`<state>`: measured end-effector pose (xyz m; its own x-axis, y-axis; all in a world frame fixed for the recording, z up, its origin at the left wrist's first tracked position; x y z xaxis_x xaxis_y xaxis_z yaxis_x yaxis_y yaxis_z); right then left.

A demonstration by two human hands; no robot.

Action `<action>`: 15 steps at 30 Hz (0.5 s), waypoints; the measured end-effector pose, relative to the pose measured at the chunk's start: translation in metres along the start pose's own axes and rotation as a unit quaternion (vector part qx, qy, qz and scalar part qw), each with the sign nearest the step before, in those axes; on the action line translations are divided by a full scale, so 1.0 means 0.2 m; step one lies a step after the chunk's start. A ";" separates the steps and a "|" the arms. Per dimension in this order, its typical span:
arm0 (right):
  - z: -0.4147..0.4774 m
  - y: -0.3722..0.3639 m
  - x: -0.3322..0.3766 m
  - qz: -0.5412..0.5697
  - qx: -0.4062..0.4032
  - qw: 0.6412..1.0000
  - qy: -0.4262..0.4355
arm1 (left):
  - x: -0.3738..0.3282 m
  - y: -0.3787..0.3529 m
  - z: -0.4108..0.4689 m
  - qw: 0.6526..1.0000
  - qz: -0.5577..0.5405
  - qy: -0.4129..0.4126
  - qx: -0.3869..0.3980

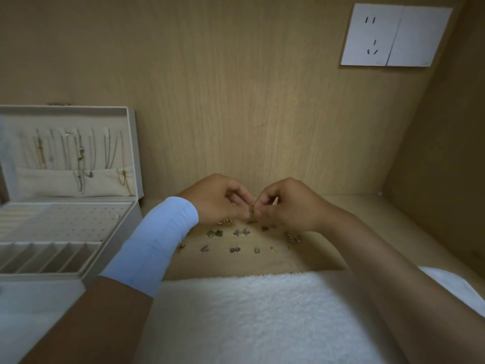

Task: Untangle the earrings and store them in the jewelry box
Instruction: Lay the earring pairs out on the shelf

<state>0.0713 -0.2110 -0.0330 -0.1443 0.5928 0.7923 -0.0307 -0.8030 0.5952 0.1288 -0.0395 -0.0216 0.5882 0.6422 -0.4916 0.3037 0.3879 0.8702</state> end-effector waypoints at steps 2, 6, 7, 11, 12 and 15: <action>0.00 -0.01 0.04 0.109 -0.034 0.993 0.003 | -0.01 0.02 -0.03 0.999 -0.038 -0.007 -0.033; -0.03 -0.05 0.10 0.266 -0.027 0.962 -0.052 | 0.01 0.07 -0.09 0.987 -0.089 -0.028 -0.132; -0.03 -0.06 0.11 0.280 -0.017 0.958 -0.064 | 0.01 0.07 -0.10 0.984 -0.098 -0.029 -0.143; -0.03 -0.11 0.11 0.361 0.029 0.927 -0.097 | 0.01 0.08 -0.16 0.975 -0.148 -0.021 -0.166; -0.03 -0.11 0.11 0.385 0.041 0.916 -0.102 | 0.01 0.07 -0.17 0.972 -0.164 -0.014 -0.168; -0.03 -0.12 0.10 0.410 0.059 0.904 -0.106 | 0.01 0.07 -0.19 0.965 -0.206 0.000 -0.160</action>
<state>0.0638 -0.1805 -0.0326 0.1230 -0.1906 0.9739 0.1078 -0.9730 -0.2041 0.1063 -0.0077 -0.0128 0.4670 0.3894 -0.7939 0.2644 0.7953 0.5455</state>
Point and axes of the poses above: each hand's wrist, its own z-axis towards the middle knuckle, its own y-axis out of the back of the hand, x = y × z, the point moved 3 cm from there along z, towards the middle knuckle, and after that the axes turned 14 degrees about z, right-handed, at the moved point
